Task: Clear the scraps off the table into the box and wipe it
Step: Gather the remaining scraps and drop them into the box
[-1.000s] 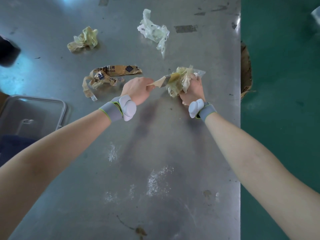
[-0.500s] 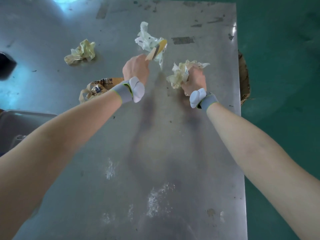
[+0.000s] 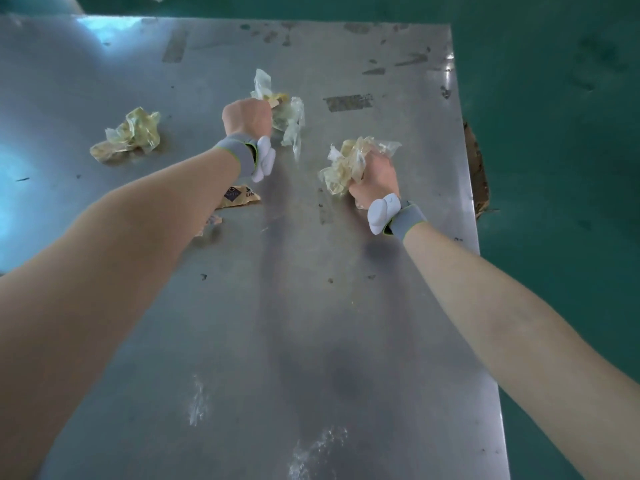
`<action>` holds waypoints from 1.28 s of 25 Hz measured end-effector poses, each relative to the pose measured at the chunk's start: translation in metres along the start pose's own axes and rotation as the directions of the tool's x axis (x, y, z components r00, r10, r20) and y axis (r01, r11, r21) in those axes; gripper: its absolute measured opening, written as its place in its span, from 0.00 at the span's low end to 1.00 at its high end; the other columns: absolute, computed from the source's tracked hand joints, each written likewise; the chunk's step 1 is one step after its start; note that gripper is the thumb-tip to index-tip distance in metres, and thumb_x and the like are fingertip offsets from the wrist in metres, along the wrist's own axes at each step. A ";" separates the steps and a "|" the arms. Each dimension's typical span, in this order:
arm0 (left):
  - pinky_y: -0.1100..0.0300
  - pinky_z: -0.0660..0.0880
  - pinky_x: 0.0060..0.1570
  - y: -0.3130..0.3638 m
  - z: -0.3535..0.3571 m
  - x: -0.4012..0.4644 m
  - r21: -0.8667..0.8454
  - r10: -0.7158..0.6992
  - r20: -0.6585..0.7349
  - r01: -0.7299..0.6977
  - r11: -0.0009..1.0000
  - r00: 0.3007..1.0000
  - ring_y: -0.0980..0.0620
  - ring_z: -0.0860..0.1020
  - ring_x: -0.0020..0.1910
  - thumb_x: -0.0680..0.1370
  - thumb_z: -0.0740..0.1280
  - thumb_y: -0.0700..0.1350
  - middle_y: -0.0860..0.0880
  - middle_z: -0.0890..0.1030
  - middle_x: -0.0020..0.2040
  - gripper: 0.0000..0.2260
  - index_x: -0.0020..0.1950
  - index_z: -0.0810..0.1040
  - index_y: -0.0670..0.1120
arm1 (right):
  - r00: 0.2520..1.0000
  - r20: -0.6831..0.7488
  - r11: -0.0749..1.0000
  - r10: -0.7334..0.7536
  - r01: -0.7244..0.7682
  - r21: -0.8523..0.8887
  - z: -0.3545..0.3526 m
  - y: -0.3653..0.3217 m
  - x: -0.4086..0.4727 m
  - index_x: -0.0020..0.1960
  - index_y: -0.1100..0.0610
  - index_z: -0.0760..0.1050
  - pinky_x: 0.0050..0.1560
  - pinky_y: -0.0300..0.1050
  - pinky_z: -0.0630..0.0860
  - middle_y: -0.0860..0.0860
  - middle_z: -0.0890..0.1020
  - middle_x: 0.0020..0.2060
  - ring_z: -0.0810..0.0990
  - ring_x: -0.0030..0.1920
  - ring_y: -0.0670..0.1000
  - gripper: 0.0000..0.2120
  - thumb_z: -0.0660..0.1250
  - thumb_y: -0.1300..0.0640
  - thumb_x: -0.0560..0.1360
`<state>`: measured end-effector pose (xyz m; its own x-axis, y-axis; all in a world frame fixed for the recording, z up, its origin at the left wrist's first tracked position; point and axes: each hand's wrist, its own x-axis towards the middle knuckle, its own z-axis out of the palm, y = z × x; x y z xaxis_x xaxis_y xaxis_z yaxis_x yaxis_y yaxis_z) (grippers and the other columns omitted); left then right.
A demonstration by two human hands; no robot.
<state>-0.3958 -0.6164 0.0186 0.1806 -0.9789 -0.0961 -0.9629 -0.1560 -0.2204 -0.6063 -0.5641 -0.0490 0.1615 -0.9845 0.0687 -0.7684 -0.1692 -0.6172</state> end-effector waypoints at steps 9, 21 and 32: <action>0.54 0.70 0.40 -0.009 -0.002 -0.055 0.058 0.131 0.090 -0.136 0.989 0.987 0.39 0.80 0.51 0.76 0.59 0.32 0.40 0.80 0.48 0.10 0.55 0.76 0.37 | 0.992 0.119 0.997 0.035 -0.042 0.057 -0.002 0.001 -0.027 0.39 0.53 0.71 0.46 0.44 0.68 0.51 0.76 0.44 0.74 0.44 0.55 0.06 0.67 0.54 0.69; 0.54 0.70 0.40 0.010 0.009 -0.155 -0.288 0.286 0.117 -0.243 0.926 0.951 0.38 0.79 0.49 0.78 0.59 0.41 0.40 0.80 0.51 0.07 0.48 0.75 0.41 | 0.995 0.029 0.954 0.092 -0.096 0.284 0.002 -0.009 -0.096 0.75 0.47 0.55 0.66 0.42 0.63 0.54 0.66 0.66 0.66 0.67 0.53 0.39 0.71 0.53 0.70; 0.55 0.68 0.39 0.014 0.014 -0.221 -0.459 0.197 0.119 -0.122 0.880 0.973 0.42 0.72 0.42 0.78 0.59 0.44 0.44 0.75 0.43 0.09 0.47 0.77 0.41 | 0.996 0.077 0.959 0.047 -0.066 0.276 -0.008 -0.017 -0.135 0.74 0.50 0.59 0.66 0.48 0.67 0.51 0.67 0.61 0.66 0.67 0.57 0.34 0.66 0.60 0.70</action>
<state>-0.4467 -0.4004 0.0231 0.0102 -0.9674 -0.2529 -0.9614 -0.0791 0.2636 -0.6203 -0.4289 -0.0415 0.1723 -0.9848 -0.0205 -0.5764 -0.0840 -0.8128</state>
